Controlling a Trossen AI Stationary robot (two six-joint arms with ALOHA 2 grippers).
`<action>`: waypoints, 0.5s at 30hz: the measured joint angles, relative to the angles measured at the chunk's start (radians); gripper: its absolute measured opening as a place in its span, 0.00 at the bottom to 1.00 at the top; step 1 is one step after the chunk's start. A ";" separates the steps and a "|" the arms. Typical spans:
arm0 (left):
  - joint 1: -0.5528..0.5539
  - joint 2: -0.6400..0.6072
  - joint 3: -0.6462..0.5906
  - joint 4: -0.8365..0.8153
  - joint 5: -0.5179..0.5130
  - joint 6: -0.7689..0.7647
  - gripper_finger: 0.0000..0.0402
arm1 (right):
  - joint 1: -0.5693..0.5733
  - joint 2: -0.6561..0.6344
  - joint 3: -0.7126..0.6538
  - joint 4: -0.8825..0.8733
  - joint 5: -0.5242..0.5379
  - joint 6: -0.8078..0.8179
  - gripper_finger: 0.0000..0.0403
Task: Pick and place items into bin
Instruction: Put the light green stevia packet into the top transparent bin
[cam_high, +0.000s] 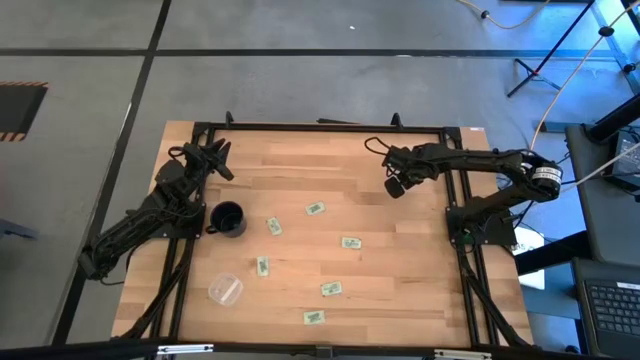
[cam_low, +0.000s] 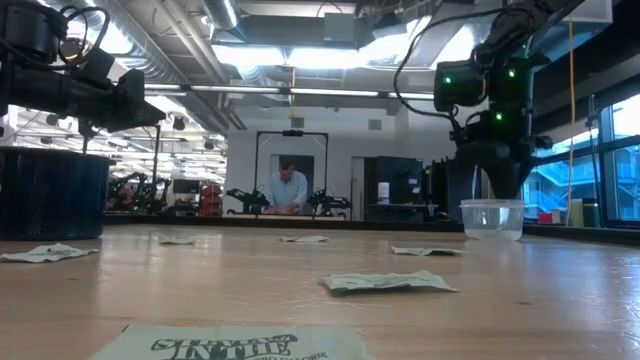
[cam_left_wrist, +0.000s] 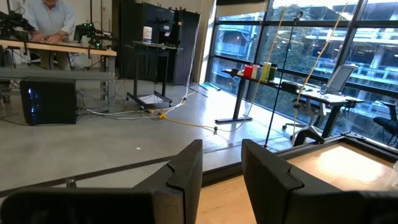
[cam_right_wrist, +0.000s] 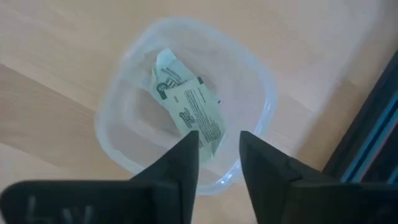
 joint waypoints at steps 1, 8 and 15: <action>0.000 0.000 0.000 0.000 0.000 0.000 0.27 | 0.003 0.000 0.020 -0.011 0.000 -0.001 0.32; 0.000 0.000 0.000 0.000 0.000 0.000 0.27 | 0.087 -0.001 0.120 0.078 -0.073 -0.091 0.33; 0.000 0.000 0.000 0.000 0.000 0.000 0.27 | 0.245 -0.001 0.099 0.257 -0.251 -0.055 0.33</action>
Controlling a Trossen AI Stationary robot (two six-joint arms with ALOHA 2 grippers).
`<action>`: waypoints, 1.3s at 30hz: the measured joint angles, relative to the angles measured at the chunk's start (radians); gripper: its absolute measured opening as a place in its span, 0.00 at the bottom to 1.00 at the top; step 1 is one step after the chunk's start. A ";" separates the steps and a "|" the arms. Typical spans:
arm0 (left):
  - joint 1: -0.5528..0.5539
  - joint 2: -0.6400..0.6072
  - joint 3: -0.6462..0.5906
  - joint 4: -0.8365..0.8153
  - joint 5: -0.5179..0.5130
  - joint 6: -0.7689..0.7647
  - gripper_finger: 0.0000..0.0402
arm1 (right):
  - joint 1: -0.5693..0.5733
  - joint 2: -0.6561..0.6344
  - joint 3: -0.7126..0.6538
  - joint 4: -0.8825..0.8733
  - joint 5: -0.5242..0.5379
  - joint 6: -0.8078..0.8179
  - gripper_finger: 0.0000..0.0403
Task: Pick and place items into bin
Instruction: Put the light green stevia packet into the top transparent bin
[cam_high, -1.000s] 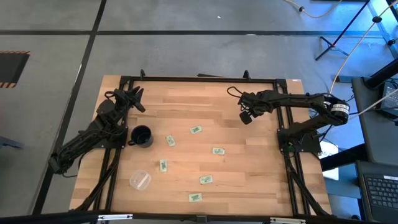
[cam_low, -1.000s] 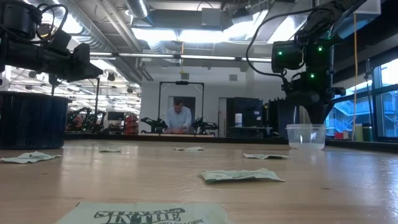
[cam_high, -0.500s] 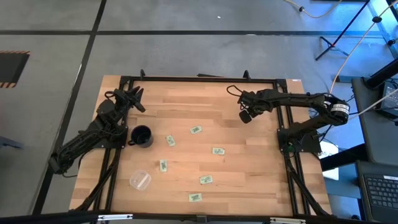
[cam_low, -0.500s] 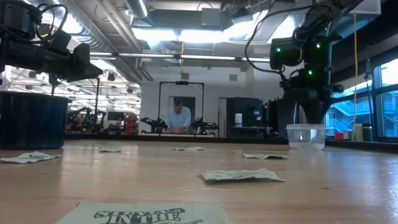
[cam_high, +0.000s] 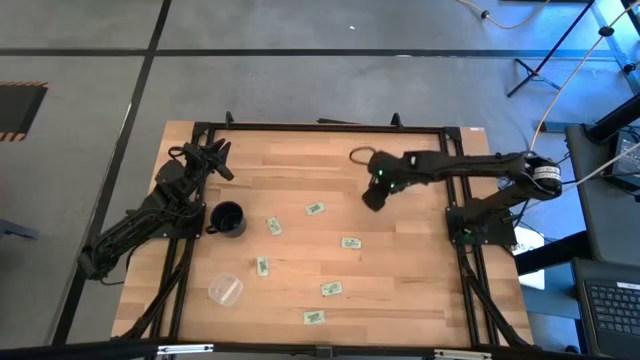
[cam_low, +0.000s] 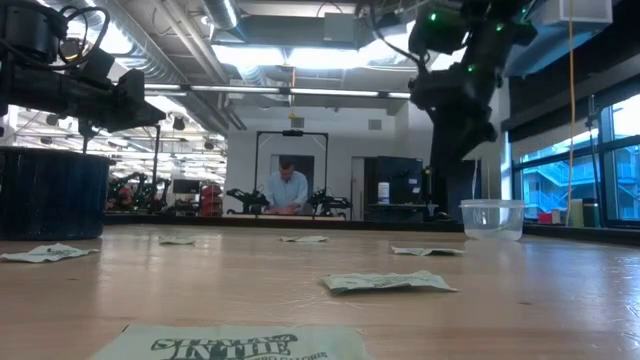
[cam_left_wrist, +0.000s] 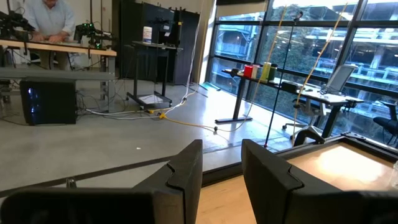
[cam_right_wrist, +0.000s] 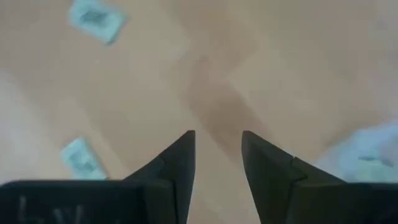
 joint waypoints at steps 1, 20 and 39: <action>0.000 0.000 0.000 0.000 0.000 0.000 0.27 | 0.026 0.000 -0.009 0.019 -0.001 -0.001 0.33; 0.000 0.000 0.000 0.000 0.000 0.000 0.27 | 0.346 0.009 -0.183 0.377 0.026 -0.158 0.33; 0.000 0.007 0.000 0.001 0.000 0.000 0.27 | 0.388 0.190 -0.391 0.866 -0.019 -0.262 0.33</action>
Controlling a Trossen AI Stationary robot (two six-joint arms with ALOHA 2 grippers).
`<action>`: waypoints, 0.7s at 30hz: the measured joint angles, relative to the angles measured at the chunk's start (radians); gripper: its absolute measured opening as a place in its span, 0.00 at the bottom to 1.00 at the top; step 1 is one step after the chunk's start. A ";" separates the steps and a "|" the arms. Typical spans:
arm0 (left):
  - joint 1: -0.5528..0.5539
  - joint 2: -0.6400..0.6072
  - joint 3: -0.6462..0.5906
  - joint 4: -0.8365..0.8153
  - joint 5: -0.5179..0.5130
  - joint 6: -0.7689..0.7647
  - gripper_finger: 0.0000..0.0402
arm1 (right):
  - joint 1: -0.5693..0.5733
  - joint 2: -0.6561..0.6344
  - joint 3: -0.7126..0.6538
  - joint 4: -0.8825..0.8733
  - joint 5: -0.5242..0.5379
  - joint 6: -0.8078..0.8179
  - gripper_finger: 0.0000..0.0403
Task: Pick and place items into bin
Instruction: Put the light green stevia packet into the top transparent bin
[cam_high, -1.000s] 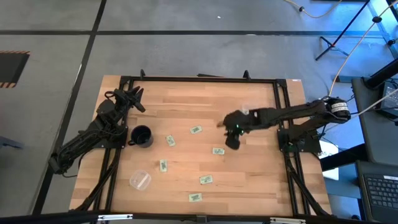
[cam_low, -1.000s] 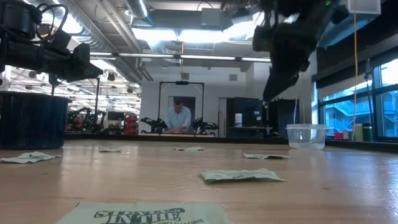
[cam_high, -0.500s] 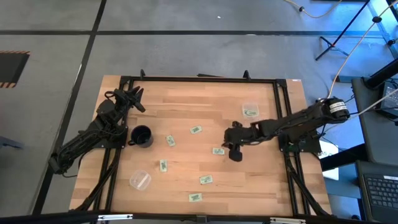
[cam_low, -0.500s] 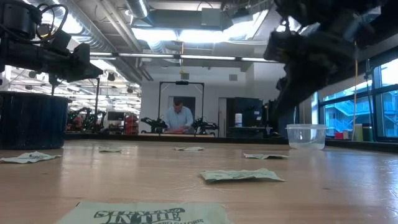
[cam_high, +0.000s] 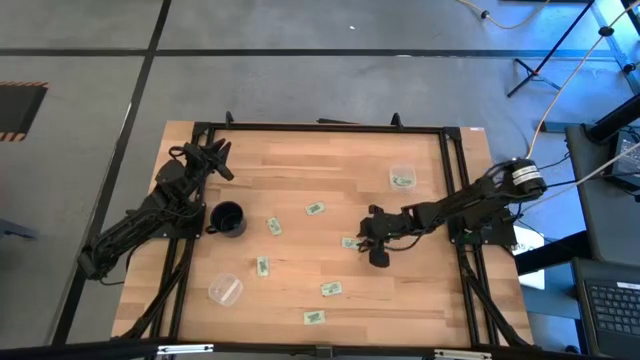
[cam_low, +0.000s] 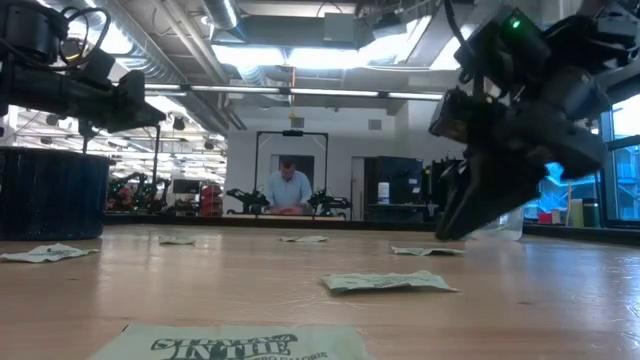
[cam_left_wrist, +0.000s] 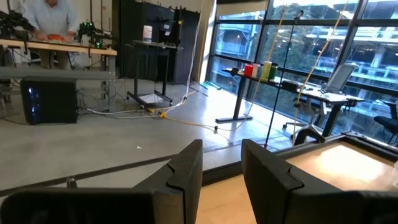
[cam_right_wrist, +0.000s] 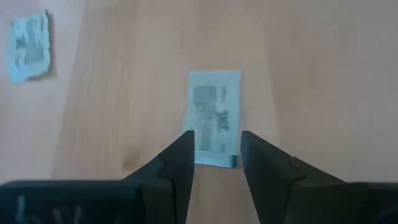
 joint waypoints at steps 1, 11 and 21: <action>0.000 0.002 0.000 -0.001 0.000 0.000 0.27 | 0.002 0.019 0.008 0.001 -0.001 -0.001 0.33; 0.000 0.001 0.000 -0.001 0.000 0.000 0.27 | 0.005 0.109 0.043 0.022 0.008 0.027 0.27; 0.000 0.001 0.000 -0.001 0.000 0.000 0.27 | 0.005 0.098 0.041 0.013 0.001 0.005 0.12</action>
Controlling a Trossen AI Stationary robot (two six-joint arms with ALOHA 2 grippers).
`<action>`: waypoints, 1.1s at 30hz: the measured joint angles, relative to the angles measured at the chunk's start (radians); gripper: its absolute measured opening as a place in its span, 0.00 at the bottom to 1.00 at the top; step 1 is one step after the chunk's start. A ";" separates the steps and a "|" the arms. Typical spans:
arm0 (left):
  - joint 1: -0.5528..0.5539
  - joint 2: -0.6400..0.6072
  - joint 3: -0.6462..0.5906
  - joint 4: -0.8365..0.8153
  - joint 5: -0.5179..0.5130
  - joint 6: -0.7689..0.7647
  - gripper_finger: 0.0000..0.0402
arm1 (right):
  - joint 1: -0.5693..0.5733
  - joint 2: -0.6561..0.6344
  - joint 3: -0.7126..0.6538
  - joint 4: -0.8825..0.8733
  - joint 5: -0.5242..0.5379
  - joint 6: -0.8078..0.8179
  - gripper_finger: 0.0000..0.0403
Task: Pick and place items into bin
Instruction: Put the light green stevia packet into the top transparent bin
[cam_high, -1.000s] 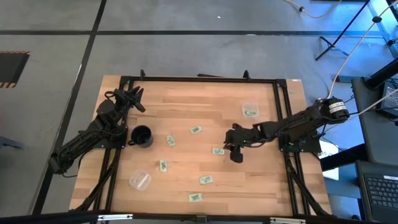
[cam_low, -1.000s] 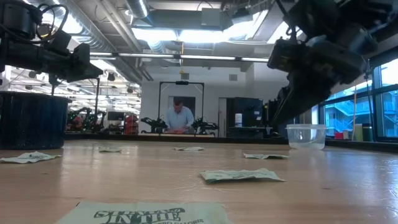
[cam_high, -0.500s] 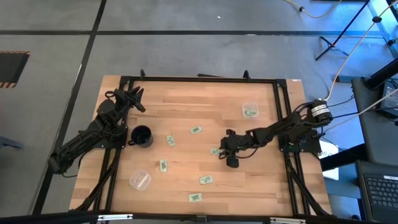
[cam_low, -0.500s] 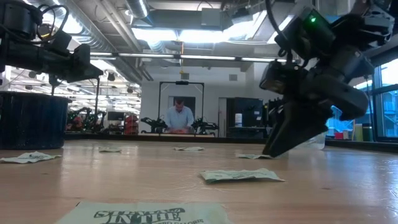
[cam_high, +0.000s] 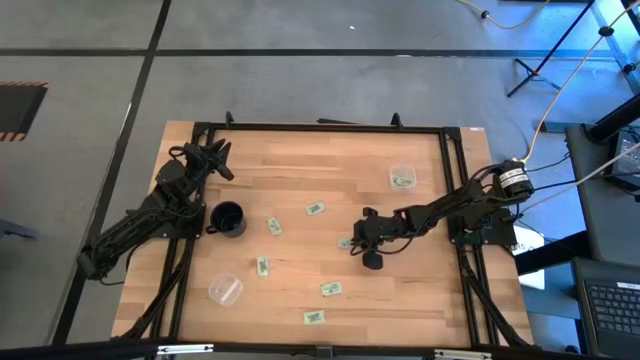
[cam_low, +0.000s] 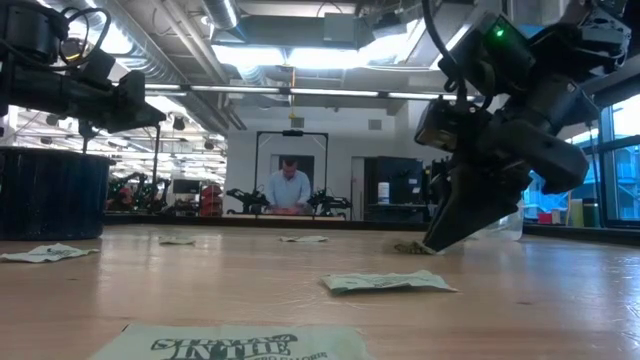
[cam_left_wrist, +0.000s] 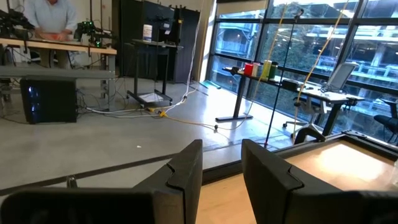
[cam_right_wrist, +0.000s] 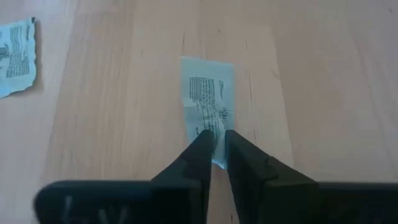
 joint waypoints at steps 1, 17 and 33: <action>0.000 0.000 0.000 0.000 0.000 0.000 0.27 | 0.000 0.000 0.000 -0.001 -0.001 -0.001 0.11; 0.000 0.000 0.000 0.000 0.000 0.000 0.27 | -0.016 -0.319 -0.006 -0.185 0.028 0.055 0.07; 0.000 0.000 0.000 0.000 0.000 0.000 0.27 | -0.238 -0.731 -0.005 -0.807 0.405 0.316 0.07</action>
